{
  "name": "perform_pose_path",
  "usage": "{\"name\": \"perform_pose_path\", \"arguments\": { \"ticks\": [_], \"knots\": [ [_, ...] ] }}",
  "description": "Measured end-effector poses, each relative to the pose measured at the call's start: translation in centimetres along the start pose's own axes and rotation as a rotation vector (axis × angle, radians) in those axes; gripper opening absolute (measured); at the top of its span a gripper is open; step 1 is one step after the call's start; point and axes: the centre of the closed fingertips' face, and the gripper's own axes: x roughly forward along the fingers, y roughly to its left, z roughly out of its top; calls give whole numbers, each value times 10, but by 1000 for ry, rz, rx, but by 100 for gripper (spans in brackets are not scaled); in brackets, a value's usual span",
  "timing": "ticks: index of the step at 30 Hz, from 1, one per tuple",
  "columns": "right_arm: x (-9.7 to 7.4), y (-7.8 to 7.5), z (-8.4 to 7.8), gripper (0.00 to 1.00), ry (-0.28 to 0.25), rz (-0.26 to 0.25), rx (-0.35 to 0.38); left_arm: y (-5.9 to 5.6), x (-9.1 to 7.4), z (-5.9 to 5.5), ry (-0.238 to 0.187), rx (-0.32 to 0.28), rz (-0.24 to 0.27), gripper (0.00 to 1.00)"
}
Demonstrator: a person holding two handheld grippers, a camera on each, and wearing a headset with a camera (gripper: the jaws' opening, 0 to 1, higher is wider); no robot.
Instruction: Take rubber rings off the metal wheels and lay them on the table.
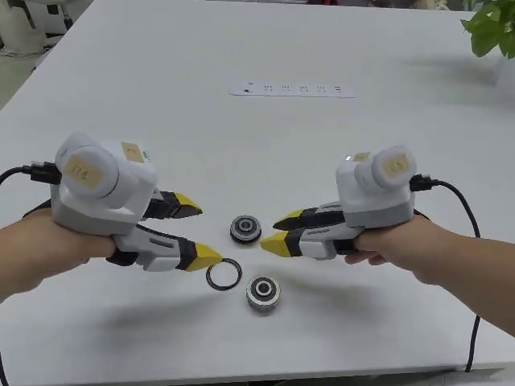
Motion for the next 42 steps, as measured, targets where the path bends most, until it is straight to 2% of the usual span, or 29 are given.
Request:
{"name": "perform_pose_path", "arguments": {
  "ticks": [8, 16, 32, 42],
  "knots": [
    [3, -3, -3, 25, 3, 1, -8, 3, 8, -2, 8, -3, -9, 45],
    [7, -5, -3, 25, 0, 6, -14, 8, 17, 3, -7, -21, -16, 42],
    [15, -9, -4, 24, -3, 12, -28, 15, 33, 8, -10, -24, -26, 34],
    [17, -10, -4, 24, -5, 11, -27, 13, 43, 12, -6, -21, -41, 30]
  ]
}}
